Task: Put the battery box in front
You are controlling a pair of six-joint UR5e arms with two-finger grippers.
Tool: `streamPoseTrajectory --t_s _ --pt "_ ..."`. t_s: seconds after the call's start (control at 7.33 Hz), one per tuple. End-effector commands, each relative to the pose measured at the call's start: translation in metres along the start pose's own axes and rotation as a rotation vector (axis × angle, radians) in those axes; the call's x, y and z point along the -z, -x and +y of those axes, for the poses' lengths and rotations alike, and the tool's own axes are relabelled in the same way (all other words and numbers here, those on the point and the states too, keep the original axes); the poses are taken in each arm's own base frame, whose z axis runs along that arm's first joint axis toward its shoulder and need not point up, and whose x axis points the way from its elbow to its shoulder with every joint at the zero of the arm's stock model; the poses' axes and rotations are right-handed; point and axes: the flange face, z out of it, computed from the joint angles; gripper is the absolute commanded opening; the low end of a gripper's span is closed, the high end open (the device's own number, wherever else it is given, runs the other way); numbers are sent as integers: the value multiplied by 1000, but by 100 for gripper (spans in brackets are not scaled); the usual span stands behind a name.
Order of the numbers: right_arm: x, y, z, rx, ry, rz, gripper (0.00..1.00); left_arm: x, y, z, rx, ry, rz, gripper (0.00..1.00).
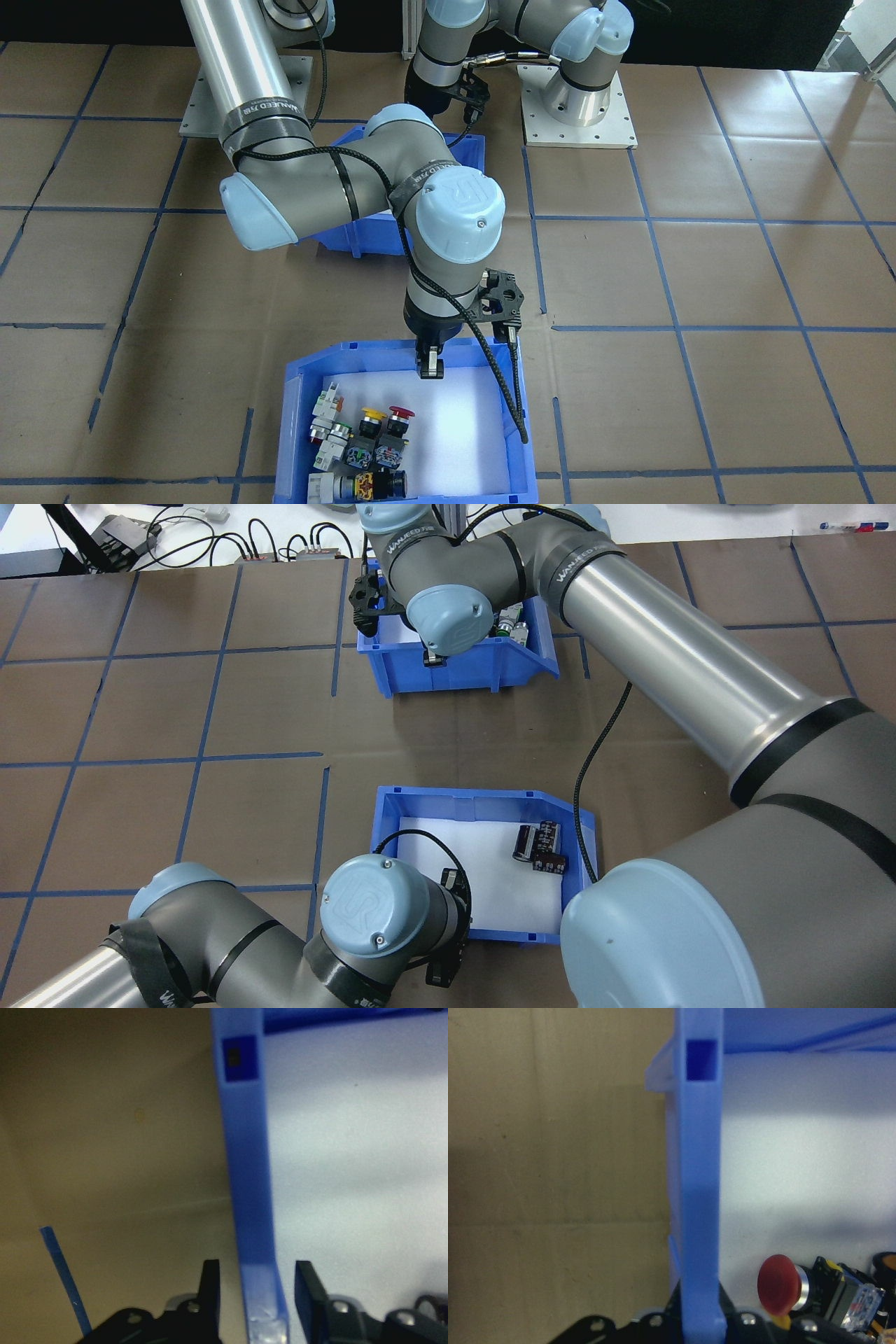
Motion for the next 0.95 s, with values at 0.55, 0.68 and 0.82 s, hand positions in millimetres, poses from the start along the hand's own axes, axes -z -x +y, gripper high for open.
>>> streamPoseTrajectory --t_s 0.55,0.68,0.82 --pt "88 5 252 -44 41 -23 1 72 -69 -137 -190 -122 88 0" --pt "86 20 301 -47 50 -42 1 82 -91 -166 -211 -125 90 0" --pt "82 36 345 -44 56 -58 1 97 -111 -183 -232 -104 77 0"
